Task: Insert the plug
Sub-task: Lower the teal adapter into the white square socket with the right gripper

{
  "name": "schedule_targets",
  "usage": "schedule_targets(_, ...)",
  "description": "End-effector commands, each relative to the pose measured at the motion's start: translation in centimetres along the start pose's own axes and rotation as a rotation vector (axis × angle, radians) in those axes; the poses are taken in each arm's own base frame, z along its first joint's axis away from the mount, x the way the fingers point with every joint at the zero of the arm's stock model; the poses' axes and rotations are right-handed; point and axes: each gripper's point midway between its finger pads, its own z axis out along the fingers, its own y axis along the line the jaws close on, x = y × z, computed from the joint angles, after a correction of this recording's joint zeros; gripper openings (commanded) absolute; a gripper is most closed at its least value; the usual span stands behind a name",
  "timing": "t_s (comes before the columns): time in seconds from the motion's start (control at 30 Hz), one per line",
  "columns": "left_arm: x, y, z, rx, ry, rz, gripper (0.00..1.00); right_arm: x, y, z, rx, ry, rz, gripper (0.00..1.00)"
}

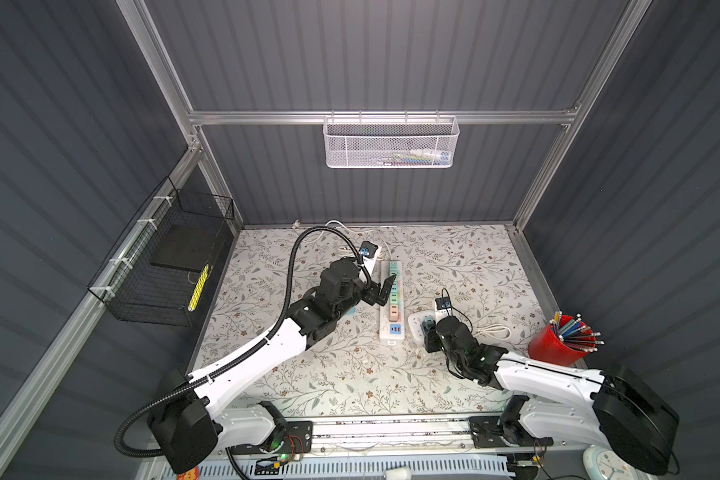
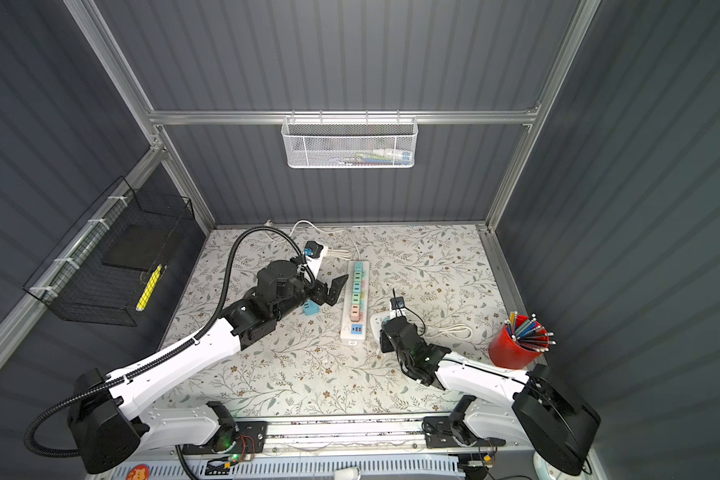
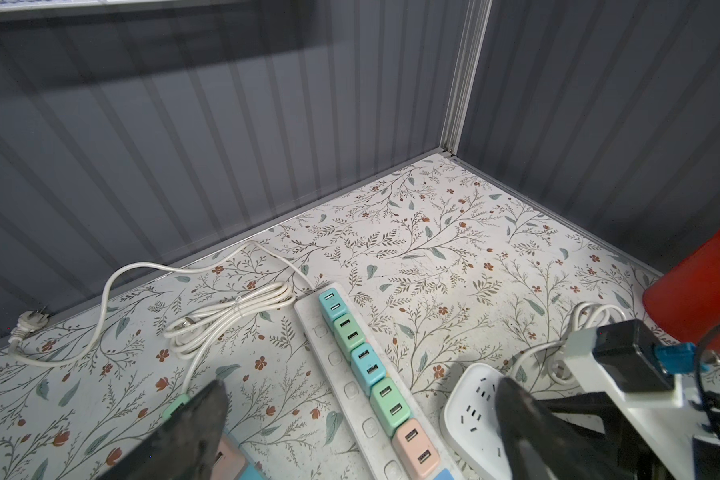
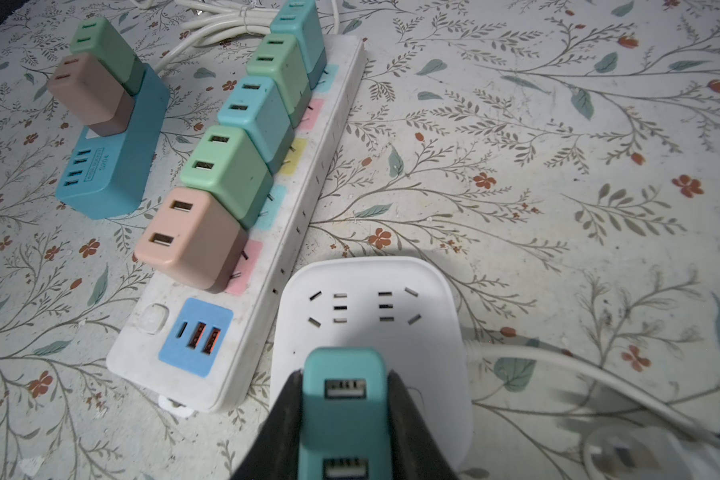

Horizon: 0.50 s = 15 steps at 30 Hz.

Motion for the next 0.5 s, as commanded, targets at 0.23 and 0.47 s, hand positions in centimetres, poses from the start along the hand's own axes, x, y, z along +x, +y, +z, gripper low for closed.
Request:
schedule_targets(0.23,-0.4,-0.2,-0.5,0.007,-0.025,-0.005,1.00,2.0,-0.2,0.8,0.067,0.110,-0.128,0.19)
schedule_targets(0.47,-0.7,-0.3,-0.7,0.011,-0.033,-0.010,1.00,4.8,-0.4,1.7,0.144,0.206,-0.162,0.18)
